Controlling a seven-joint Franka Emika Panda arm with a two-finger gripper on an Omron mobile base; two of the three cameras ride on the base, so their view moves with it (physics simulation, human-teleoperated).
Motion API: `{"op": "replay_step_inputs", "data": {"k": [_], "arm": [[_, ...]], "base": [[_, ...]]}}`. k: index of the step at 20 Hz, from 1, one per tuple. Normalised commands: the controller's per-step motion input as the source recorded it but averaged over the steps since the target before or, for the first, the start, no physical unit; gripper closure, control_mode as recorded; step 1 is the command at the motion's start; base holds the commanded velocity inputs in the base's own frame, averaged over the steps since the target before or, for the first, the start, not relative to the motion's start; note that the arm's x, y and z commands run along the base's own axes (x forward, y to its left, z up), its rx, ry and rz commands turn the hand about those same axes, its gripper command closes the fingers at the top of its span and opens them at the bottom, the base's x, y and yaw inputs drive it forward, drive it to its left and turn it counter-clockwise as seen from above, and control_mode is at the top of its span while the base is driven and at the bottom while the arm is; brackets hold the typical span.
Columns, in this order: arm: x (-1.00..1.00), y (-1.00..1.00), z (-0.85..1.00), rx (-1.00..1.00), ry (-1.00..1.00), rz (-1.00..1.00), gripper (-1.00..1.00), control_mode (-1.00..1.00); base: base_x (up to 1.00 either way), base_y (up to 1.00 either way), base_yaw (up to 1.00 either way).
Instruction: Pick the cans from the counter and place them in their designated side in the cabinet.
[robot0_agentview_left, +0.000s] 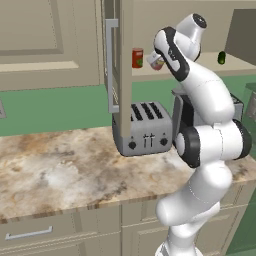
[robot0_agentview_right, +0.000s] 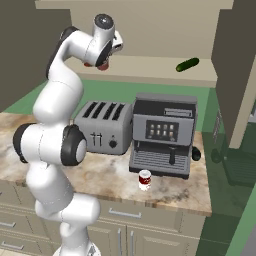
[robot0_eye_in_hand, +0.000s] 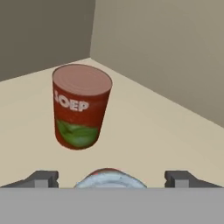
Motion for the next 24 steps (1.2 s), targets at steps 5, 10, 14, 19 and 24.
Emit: {"op": "replay_step_inputs", "data": {"k": [5,10,14,19,24], "arm": [[-0.03,0.00,0.03,0.00,-0.14,0.06,-1.00,-1.00],[-0.23,0.00,0.08,0.00,-0.19,0.07,-1.00,-1.00],[-0.38,0.00,0.03,0.00,-0.20,0.05,-1.00,-1.00],[-0.50,0.05,0.00,0.00,-0.20,0.01,-1.00,-1.00],[-0.53,0.16,0.00,0.00,-0.14,0.00,-1.00,-1.00]], "base": [[0.00,0.00,0.00],[0.00,0.00,0.00],[0.00,0.00,0.00],[0.00,0.00,0.00],[0.00,0.00,0.00]]}}
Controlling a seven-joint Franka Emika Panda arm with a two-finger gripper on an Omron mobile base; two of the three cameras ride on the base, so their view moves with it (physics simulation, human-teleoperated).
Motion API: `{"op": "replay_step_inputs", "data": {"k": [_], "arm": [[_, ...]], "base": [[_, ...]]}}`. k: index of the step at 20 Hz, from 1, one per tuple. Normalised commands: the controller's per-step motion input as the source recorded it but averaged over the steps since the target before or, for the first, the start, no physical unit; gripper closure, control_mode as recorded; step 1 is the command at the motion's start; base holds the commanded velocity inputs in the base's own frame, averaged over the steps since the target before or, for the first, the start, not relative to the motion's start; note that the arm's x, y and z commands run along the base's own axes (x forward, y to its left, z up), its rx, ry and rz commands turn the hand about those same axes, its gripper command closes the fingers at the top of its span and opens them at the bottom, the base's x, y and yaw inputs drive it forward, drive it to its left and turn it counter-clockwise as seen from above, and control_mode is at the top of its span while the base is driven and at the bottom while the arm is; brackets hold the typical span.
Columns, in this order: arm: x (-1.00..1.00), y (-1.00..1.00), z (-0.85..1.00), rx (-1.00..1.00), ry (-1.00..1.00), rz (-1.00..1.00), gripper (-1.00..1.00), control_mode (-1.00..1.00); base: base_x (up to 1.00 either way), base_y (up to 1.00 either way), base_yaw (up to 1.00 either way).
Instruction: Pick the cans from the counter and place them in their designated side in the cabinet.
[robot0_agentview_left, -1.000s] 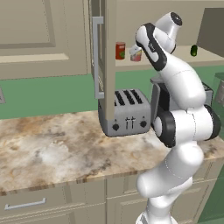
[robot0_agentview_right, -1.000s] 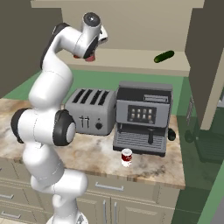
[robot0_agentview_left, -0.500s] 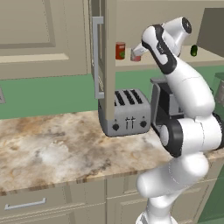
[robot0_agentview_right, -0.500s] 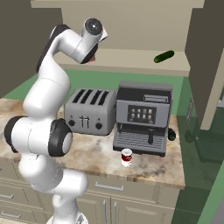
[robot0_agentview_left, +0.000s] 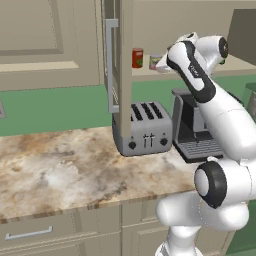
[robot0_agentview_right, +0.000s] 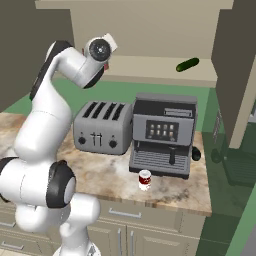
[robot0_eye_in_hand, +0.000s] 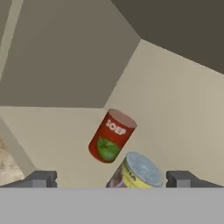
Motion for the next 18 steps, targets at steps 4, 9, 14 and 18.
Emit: {"op": "replay_step_inputs", "data": {"k": [4,9,14,18], "arm": [[-0.52,0.14,0.00,0.00,-0.06,0.00,-1.00,-1.00],[-0.60,0.05,0.01,0.00,-0.02,0.00,-1.00,-1.00],[-0.58,-0.01,0.00,0.00,-0.02,-0.01,-1.00,-1.00],[-0.53,-0.07,0.00,0.00,-0.02,-0.06,-1.00,-1.00]], "base": [[0.00,0.00,0.00],[0.00,0.00,0.00],[0.00,0.00,0.00],[0.00,0.00,0.00]]}}
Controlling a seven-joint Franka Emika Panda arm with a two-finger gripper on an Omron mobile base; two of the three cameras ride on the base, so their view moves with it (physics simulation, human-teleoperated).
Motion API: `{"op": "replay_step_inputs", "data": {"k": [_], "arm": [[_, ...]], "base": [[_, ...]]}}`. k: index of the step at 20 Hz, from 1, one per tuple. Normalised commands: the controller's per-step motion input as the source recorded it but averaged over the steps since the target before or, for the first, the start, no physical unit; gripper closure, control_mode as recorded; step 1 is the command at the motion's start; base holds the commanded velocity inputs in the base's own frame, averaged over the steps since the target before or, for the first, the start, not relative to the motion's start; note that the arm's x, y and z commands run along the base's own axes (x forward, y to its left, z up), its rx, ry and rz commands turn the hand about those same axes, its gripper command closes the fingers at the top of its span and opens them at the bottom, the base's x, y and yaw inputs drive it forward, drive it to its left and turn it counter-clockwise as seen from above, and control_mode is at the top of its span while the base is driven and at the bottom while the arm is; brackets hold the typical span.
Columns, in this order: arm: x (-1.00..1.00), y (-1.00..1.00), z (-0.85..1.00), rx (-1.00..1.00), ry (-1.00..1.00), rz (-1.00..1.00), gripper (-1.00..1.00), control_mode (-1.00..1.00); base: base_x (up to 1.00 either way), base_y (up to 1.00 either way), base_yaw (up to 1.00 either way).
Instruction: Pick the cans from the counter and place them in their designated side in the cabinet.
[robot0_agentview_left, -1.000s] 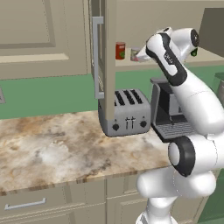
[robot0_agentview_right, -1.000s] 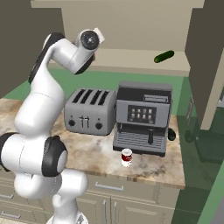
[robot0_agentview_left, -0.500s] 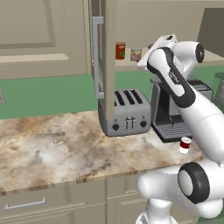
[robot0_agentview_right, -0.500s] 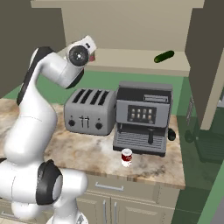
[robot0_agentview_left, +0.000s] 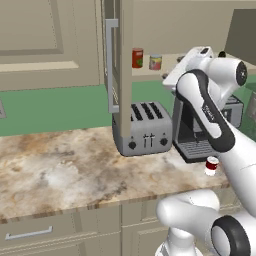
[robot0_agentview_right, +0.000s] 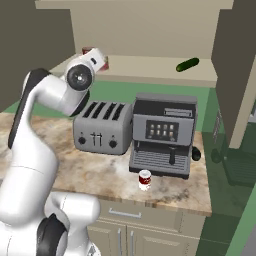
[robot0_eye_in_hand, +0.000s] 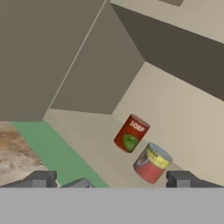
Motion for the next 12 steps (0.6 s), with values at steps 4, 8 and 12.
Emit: {"op": "replay_step_inputs", "data": {"k": [4,8,12], "arm": [[-0.49,-0.09,0.00,0.01,0.00,-0.10,-1.00,-1.00],[-0.49,-0.08,0.00,0.00,0.00,-0.12,-1.00,-1.00],[-0.51,-0.04,0.00,0.00,0.00,-0.13,-1.00,-1.00]], "base": [[0.00,0.00,0.00],[0.00,0.00,0.00],[0.00,0.00,0.00]]}}
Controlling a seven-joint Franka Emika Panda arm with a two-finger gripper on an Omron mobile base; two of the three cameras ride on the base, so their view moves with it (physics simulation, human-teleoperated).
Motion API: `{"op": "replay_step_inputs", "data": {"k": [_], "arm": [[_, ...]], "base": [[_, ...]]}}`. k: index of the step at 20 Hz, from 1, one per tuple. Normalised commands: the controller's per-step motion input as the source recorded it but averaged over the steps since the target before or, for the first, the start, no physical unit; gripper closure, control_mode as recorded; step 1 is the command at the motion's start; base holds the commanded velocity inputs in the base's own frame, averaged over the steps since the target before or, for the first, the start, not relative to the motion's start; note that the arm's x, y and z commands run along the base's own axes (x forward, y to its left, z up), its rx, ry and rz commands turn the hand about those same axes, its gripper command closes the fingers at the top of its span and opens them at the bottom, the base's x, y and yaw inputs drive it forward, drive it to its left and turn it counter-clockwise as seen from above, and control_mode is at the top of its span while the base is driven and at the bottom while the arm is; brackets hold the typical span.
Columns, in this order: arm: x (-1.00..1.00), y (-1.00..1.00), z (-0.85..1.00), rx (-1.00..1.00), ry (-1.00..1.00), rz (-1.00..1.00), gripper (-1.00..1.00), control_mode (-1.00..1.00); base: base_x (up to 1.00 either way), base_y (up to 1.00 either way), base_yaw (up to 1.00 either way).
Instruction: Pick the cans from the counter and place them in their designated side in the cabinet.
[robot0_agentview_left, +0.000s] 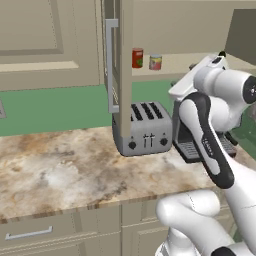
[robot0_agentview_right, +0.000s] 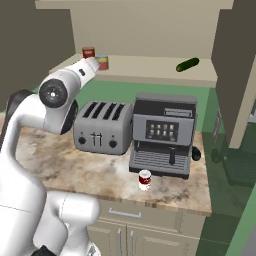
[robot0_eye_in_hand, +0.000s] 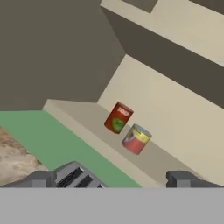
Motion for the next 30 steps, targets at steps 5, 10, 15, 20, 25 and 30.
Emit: {"op": "replay_step_inputs", "data": {"k": [5,10,15,20,25,30], "arm": [[-0.42,-0.05,0.00,0.00,0.00,-0.11,-1.00,-1.00],[-0.17,-0.01,0.00,0.02,0.00,-0.01,-1.00,-1.00],[-0.31,-0.31,-0.01,0.00,0.02,0.00,-1.00,-1.00],[-0.35,-0.41,-0.02,0.00,0.14,0.00,-1.00,-1.00],[-0.32,-0.29,-0.02,0.00,0.21,0.00,-1.00,-1.00],[-0.17,-0.07,-0.20,-0.01,0.18,0.00,-1.00,-1.00]], "base": [[0.00,0.00,0.00],[0.00,0.00,0.00],[0.00,0.00,0.00],[0.00,0.00,0.00],[0.00,0.00,0.00],[0.00,0.00,0.00]]}}
